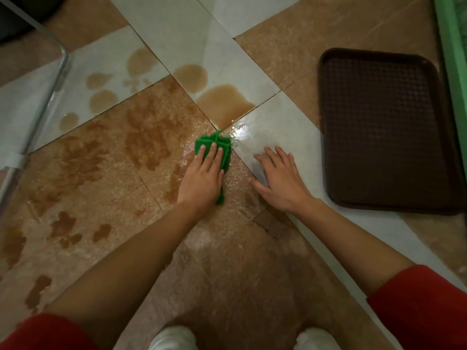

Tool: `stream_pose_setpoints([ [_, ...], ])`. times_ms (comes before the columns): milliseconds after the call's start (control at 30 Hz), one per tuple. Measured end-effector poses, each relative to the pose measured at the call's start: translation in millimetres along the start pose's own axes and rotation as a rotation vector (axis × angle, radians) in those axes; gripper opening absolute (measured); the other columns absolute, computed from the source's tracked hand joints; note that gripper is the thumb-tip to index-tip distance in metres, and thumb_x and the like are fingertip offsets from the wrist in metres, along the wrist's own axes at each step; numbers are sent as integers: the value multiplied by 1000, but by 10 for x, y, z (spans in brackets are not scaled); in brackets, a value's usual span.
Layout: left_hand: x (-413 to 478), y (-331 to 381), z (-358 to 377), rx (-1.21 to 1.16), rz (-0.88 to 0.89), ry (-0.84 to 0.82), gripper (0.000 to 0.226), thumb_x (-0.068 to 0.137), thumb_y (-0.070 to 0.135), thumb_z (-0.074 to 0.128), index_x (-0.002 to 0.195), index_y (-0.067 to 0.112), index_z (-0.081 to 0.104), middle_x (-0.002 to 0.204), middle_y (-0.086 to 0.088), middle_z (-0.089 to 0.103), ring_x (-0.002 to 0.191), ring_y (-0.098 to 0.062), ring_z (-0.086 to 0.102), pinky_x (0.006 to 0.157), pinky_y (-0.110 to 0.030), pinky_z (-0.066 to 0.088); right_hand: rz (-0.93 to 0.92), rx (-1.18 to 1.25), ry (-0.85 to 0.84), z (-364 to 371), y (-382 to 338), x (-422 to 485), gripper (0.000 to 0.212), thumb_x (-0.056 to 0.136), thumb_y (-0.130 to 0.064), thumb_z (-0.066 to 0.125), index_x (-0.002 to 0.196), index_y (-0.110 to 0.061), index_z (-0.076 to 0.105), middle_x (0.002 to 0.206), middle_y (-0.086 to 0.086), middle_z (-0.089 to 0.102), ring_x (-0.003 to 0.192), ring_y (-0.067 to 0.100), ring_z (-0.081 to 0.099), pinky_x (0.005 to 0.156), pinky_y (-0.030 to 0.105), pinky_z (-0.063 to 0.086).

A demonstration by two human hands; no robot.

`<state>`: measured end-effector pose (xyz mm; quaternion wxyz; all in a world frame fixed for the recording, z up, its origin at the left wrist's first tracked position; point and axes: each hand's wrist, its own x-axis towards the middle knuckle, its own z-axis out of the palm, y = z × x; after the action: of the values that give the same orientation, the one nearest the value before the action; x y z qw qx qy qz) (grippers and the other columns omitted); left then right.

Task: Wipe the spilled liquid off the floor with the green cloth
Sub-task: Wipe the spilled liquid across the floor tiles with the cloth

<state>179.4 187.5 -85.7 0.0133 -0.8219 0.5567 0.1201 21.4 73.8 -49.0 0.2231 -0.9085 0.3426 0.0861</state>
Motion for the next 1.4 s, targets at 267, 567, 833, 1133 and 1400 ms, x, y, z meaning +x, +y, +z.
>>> stream_pose_setpoints([
  [267,-118,-4,51,-56,144,-64,58,95,44,8,147,18,12,155,-4,15,143,-25,9,111,-45,27,-31,-3,-5,-4,-113,63,62,95,-46,40,147,-19,22,158,8,11,146,24,-2,117,43,-4],
  [567,-388,-165,-7,-115,13,-78,56,97,40,23,148,19,10,156,-1,11,144,-22,3,112,-46,24,-15,1,-10,-46,-99,-4,59,95,-48,36,147,-21,24,158,7,12,146,25,-2,118,45,-4],
  [833,-249,16,37,-69,33,-72,54,100,37,13,147,14,-3,156,-5,1,143,-26,-6,116,-42,14,-46,-20,-1,-40,-214,53,60,96,-47,38,147,-21,23,158,7,12,146,23,-2,117,43,-5],
  [1133,-468,-368,54,-23,162,-90,52,98,37,7,145,19,-6,150,3,-8,143,-22,-8,115,-39,13,-15,7,-20,-64,-157,-42,60,95,-51,34,147,-21,24,158,6,11,146,24,-2,117,45,-4],
  [1400,-540,-243,115,-60,159,-37,52,96,34,16,143,11,14,150,-11,23,140,-29,10,114,-44,17,-77,-15,-34,2,-282,-9,60,96,-48,36,148,-20,23,158,7,9,146,23,-3,116,42,-7],
])
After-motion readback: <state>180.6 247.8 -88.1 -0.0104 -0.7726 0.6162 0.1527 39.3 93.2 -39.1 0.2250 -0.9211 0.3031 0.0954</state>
